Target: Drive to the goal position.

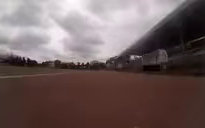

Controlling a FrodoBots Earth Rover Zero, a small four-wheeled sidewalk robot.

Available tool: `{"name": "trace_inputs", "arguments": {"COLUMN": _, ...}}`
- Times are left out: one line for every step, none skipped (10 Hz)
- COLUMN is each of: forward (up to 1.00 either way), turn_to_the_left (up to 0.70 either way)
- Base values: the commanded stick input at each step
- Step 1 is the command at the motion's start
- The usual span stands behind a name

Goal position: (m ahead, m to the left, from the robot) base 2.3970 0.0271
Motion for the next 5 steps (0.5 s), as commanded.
{"name": "trace_inputs", "arguments": {"forward": 0.70, "turn_to_the_left": 0.00}}
{"name": "trace_inputs", "arguments": {"forward": 0.70, "turn_to_the_left": 0.00}}
{"name": "trace_inputs", "arguments": {"forward": 0.70, "turn_to_the_left": 0.00}}
{"name": "trace_inputs", "arguments": {"forward": 0.70, "turn_to_the_left": 0.00}}
{"name": "trace_inputs", "arguments": {"forward": 0.70, "turn_to_the_left": 0.00}}
